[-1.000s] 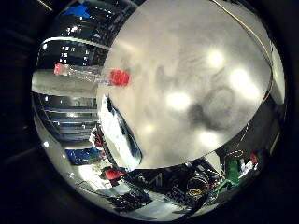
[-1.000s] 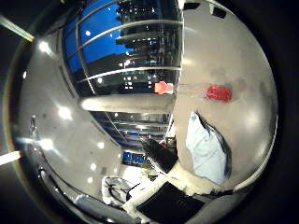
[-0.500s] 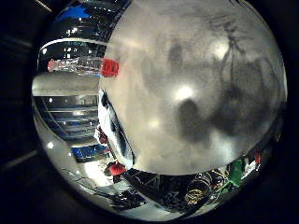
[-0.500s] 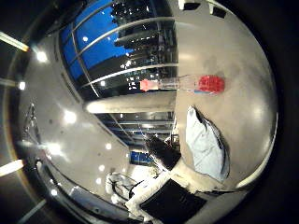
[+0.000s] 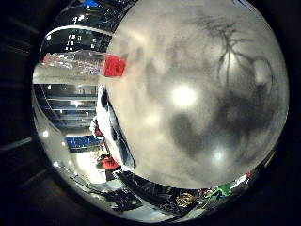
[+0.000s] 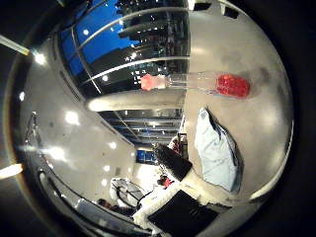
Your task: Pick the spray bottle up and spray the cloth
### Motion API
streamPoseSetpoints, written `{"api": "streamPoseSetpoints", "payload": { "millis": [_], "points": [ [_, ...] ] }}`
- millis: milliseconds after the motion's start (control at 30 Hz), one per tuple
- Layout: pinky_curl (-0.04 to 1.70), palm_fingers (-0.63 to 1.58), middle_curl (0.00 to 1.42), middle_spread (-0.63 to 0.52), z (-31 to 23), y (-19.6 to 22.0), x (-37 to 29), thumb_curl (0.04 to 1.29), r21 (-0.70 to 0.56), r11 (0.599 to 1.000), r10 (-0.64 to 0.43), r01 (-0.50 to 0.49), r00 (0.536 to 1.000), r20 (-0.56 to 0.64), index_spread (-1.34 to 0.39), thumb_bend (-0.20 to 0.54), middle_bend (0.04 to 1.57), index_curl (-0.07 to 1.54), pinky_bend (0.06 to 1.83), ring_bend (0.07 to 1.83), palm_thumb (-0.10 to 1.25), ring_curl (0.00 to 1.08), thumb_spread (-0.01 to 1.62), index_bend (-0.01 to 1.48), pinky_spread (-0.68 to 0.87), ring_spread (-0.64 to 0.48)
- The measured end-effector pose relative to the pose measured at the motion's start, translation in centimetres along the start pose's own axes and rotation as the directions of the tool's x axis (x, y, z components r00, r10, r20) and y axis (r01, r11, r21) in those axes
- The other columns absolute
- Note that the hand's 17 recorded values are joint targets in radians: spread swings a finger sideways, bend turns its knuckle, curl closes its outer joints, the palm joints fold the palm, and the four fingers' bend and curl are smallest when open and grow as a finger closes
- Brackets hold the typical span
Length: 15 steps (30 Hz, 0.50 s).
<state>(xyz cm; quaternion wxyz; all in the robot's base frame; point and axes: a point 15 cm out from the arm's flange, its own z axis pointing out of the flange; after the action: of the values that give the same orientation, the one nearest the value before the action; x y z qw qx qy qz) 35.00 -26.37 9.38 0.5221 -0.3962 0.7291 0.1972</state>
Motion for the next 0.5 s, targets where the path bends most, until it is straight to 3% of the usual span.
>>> {"api": "streamPoseSetpoints", "payload": {
  "millis": [500],
  "points": [
    [0.3, 0.15, 0.36, 0.04, 4.8, -3.2, -1.7, 0.29, -0.073, 0.997, -0.039, 0.04, 0.999, 0.02, -0.23, -0.025, 0.26, 0.27, 0.38, 0.37, 0.51, 0.25, 1.03, 0.15, 0.38, 0.1]
  ]
}}
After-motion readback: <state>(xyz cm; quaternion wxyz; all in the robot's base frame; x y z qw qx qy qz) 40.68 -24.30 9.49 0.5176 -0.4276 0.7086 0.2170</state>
